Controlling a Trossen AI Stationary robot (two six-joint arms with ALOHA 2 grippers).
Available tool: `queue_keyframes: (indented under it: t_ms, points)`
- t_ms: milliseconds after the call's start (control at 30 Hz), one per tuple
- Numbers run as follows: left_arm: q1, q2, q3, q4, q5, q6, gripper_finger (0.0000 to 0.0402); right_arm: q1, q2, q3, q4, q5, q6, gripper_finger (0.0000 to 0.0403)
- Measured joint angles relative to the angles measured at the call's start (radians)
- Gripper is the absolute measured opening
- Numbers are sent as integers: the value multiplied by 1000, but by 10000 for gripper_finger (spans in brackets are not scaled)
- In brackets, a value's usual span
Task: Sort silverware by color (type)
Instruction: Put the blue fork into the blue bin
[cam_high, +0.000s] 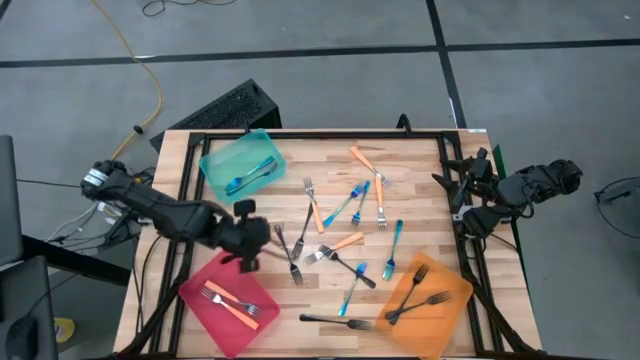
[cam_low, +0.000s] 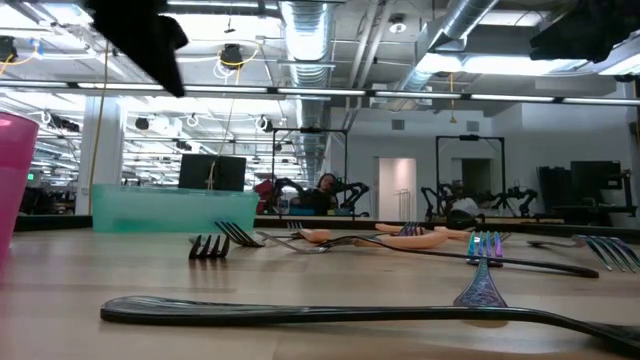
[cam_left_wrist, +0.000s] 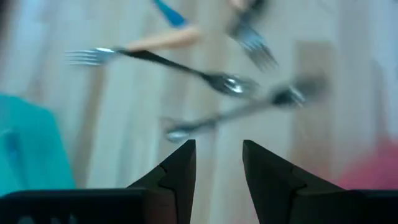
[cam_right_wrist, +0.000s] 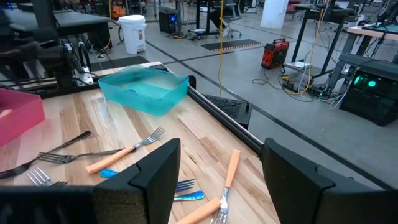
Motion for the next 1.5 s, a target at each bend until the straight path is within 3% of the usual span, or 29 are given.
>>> queue_keyframes:
  t_ms: [133,267,433,533,667,833,1100,1500]
  points:
    - [85,-1,0,55,-37,-56,116,0,0,0,0,0,0,242]
    - [139,6,-1,137,-28,37,116,0,0,0,0,0,0,242]
    - [182,45,-7,380,91,206,116,0,0,0,-10,0,20,242]
    - [190,96,-8,521,144,296,116,0,0,0,-16,0,28,242]
    - [217,176,-7,692,138,379,116,0,0,0,-23,-1,36,242]
    - [271,289,6,813,129,377,121,0,0,0,-24,-1,36,242]
    - [327,431,107,826,60,258,133,0,0,0,-25,0,36,242]
    - [408,628,233,795,95,154,133,0,0,0,-26,-2,36,242]
